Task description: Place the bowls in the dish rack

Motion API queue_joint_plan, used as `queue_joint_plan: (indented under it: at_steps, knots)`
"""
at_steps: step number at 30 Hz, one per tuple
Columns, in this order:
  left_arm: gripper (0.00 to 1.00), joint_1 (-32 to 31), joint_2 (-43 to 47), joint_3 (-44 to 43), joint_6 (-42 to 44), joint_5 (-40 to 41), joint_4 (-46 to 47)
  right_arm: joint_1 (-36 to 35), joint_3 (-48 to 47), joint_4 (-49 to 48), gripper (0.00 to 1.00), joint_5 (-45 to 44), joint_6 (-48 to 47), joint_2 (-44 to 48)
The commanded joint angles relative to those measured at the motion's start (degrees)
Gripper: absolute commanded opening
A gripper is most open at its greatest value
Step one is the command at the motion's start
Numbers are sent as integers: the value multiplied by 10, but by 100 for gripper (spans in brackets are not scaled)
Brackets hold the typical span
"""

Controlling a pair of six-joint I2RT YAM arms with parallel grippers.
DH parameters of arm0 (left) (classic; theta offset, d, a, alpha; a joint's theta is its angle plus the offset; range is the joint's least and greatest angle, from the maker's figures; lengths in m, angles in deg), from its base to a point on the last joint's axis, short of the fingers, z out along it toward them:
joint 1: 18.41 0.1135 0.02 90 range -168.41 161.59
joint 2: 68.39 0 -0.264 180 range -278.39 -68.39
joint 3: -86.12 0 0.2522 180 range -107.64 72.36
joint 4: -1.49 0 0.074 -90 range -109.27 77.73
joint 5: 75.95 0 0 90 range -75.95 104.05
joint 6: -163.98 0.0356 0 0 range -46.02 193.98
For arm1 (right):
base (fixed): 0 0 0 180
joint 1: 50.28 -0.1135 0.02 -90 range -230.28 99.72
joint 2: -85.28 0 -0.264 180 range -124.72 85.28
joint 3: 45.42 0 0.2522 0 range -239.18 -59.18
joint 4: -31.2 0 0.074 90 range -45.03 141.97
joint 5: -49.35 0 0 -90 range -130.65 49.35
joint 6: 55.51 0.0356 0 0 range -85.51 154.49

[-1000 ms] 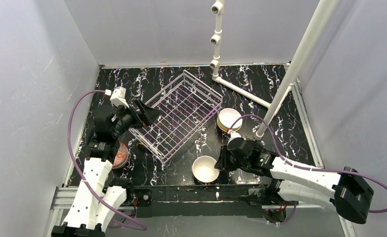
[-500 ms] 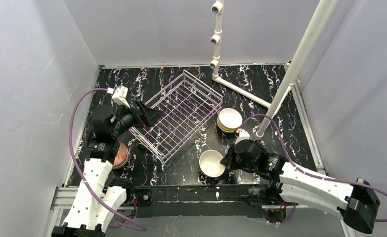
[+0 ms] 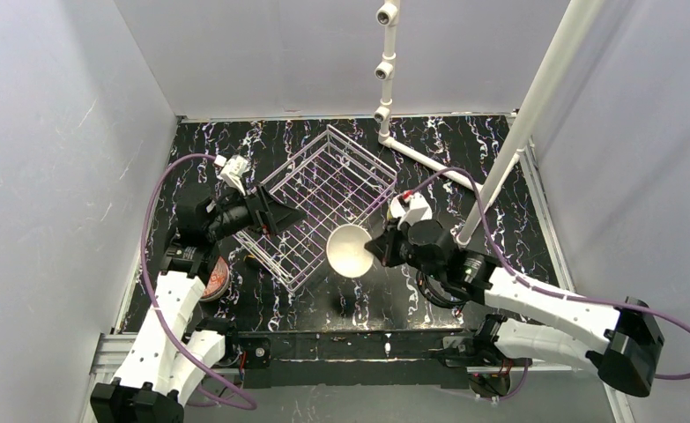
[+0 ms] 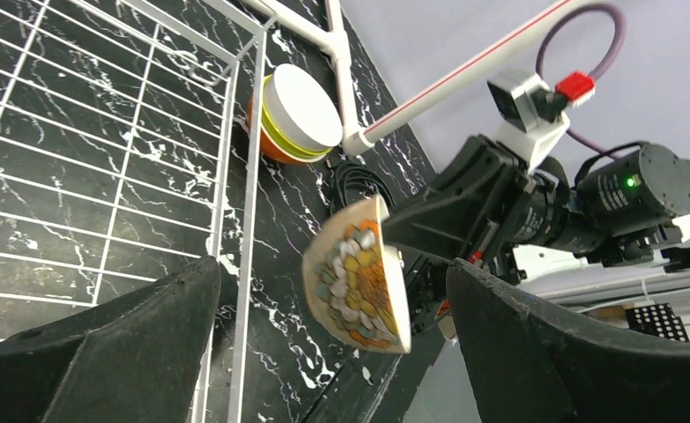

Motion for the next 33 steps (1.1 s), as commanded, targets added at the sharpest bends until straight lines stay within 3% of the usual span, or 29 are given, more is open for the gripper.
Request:
queue_joint_plan:
  at_steps: [1,12,18,25,33]
  knots:
    - [98,-10,4,-14,-7,-29,19,-2,-82,-133,1,-76,-17,-51]
    - [98,-37,-50,-8,-73,1,47,-1,-170,-237,1,-85,8,-185]
    - [94,-37,-88,-58,11,90,-100,-1,-190,-288,1,-53,-15,-221]
    - [88,-37,-96,-65,18,151,-126,2,-204,-305,1,-45,-24,-264]
    - [86,-37,-116,-73,-23,79,-117,24,-208,-315,1,-20,27,-280]
